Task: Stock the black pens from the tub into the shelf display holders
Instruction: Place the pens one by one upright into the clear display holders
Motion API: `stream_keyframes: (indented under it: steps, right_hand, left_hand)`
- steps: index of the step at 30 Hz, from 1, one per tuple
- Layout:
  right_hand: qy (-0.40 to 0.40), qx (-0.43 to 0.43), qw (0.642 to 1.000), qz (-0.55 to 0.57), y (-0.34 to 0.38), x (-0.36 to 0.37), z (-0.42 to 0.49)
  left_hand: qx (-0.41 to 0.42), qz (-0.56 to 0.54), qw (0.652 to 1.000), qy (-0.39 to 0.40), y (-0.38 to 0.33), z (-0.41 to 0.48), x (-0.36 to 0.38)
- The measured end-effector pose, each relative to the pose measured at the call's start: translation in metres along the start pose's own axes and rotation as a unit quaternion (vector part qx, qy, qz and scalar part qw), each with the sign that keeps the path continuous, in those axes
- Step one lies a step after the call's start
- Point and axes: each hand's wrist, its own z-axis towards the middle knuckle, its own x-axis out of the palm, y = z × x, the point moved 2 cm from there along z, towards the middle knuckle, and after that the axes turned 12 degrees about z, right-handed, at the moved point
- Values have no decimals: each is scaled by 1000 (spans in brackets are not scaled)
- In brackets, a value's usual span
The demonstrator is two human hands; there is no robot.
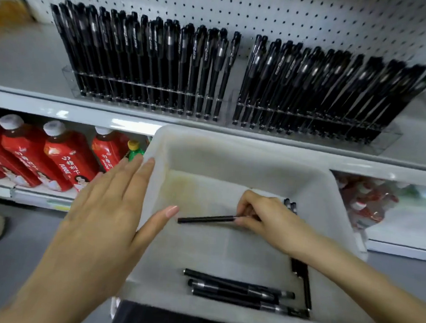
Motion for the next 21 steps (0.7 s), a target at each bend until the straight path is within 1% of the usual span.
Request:
stream_keyframes:
  steps: [4, 6, 8, 11, 16, 18, 21]
  right_hand:
    - [-77, -2, 990, 117, 5, -50, -8]
    - [-123, -18, 979, 163, 5, -82, -10]
    - [-178, -54, 958, 217, 6, -115, -15]
    - [-262, -98, 918, 281, 9, -158, -24]
    - [-414, -157, 841, 310, 10, -204, -30]
    - [-457, -169, 821, 296, 10, -210, -26]
    - [-485, -183, 804, 292, 10, -210, -17]
  left_hand:
    - [68, 47, 993, -80, -27, 47, -19]
    - [99, 44, 990, -89, -46, 78, -26]
    - [114, 13, 990, -87, -61, 106, -29]
    - [121, 10, 988, -92, -72, 134, -20]
    - [104, 64, 984, -133, -81, 147, -3]
    - [99, 88, 981, -144, -83, 148, -2]
    - [107, 104, 976, -161, -85, 148, 2]
